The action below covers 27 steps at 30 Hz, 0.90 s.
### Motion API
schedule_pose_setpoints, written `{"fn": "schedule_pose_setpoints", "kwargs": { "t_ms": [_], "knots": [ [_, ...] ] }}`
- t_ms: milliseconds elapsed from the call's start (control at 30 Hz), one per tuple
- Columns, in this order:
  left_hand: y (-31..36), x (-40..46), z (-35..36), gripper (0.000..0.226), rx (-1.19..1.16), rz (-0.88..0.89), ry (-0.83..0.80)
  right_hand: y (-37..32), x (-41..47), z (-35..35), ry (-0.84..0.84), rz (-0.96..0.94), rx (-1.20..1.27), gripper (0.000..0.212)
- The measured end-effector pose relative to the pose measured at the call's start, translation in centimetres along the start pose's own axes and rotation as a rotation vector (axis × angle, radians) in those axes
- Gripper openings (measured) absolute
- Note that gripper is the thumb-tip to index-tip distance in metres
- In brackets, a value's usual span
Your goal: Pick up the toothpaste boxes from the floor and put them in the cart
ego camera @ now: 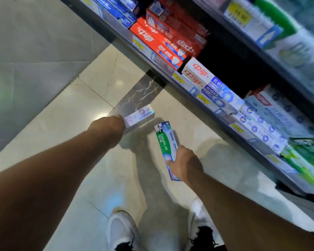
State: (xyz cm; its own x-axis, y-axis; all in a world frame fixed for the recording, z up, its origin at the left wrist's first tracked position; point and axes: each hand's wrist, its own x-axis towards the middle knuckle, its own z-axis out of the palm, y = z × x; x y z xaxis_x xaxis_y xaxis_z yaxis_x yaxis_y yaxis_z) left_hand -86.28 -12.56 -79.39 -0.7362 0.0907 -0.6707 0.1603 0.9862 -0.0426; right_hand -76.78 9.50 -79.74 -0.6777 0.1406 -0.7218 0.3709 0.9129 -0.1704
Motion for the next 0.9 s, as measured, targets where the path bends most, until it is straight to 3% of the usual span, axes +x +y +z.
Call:
{"fn": "schedule_pose_setpoints", "kwargs": {
  "t_ms": [200, 367, 533, 700, 900],
  "knots": [
    [-0.2, -14.1, -12.2, 0.03, -0.065, 0.005, -0.038, -2.2, -12.1, -11.6, -0.055, 0.016, 0.039, 0.045],
    [-2.1, -26.0, -27.4, 0.031, -0.034, 0.027, -0.034, -6.4, -24.3, -25.3, 0.042, -0.046, 0.047, 0.044],
    [-4.1, -38.4, -41.3, 0.009, 0.021, 0.152, -0.012, -9.7, -37.7, -36.3, 0.143, -0.026, 0.184, 0.042],
    [-3.5, -48.7, -50.5, 0.014, 0.049, 0.268, 0.037, -9.5, -48.3, -43.6, 0.257, -0.012, 0.384, 0.037],
    [2.3, -55.1, -56.9, 0.016, 0.18, 0.445, 0.111, -5.4, -57.3, -47.4, 0.386, 0.048, 0.44, 0.041]
  ]
}}
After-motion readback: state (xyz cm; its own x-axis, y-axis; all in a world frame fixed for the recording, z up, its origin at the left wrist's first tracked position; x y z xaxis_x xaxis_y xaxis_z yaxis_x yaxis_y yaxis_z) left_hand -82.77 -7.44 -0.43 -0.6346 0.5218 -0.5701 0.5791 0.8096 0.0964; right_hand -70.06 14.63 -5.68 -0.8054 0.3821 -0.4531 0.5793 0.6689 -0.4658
